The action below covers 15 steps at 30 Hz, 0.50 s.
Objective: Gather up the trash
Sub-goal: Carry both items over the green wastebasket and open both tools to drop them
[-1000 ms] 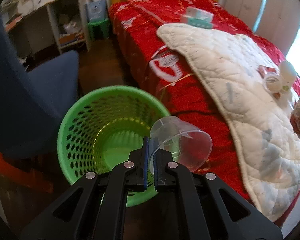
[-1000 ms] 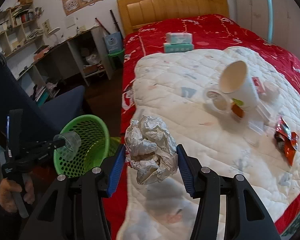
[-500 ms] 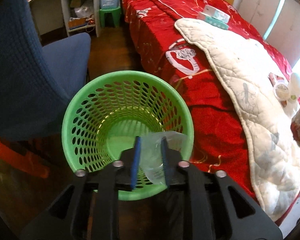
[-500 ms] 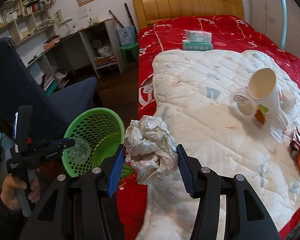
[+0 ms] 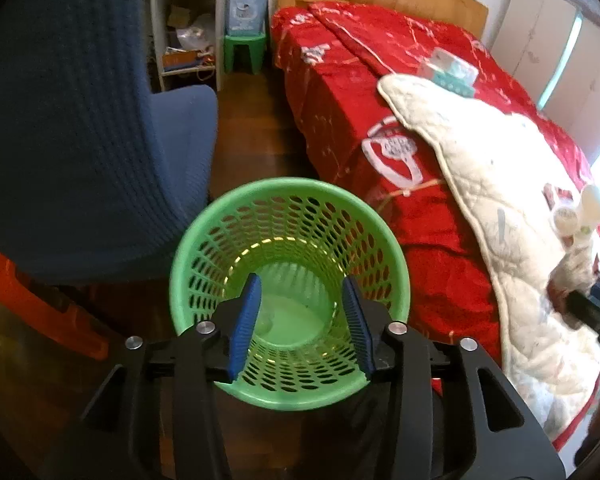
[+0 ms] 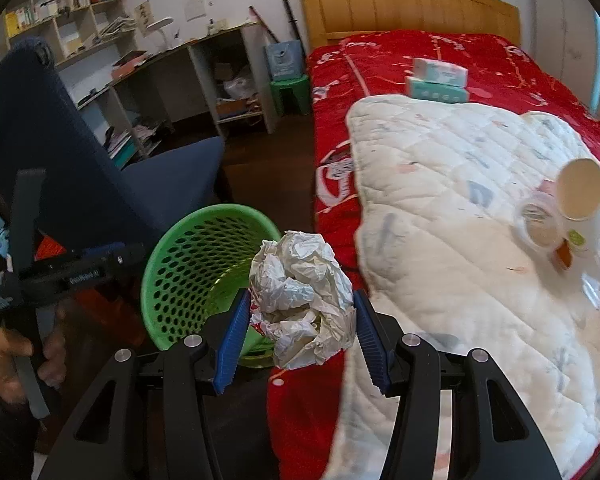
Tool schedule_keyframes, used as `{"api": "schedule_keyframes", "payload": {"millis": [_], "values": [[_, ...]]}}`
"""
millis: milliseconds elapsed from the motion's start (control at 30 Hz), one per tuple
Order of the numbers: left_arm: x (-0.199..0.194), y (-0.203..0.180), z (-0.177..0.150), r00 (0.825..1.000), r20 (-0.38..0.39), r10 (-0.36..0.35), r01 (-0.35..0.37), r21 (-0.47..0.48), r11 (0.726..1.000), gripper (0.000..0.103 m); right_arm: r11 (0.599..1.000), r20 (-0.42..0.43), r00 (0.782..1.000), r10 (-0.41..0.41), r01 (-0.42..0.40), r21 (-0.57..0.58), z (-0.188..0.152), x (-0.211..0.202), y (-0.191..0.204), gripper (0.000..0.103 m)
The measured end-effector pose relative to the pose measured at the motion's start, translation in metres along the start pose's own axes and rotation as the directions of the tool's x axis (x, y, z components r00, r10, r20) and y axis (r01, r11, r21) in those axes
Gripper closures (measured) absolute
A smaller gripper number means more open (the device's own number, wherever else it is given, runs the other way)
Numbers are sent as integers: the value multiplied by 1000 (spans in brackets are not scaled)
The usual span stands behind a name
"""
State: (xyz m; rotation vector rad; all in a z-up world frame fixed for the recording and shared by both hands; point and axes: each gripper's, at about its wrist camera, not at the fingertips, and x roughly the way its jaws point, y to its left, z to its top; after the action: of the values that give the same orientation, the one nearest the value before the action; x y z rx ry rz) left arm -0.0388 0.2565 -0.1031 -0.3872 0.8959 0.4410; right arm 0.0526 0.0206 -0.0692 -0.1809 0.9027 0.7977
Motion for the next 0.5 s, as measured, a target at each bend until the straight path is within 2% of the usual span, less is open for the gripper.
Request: {"api": "schedule_keyframes", "payload": {"millis": [133,500], "values": [[-11,9,5,999,34,12,-12,-13,1000,54,999,-20,999,27,-27,-27,2,13,15,53],[-22,28,9,998,62,15,-12,-52,999,54,991,-91,990,106,-113,-72,7,58,58,52]]}}
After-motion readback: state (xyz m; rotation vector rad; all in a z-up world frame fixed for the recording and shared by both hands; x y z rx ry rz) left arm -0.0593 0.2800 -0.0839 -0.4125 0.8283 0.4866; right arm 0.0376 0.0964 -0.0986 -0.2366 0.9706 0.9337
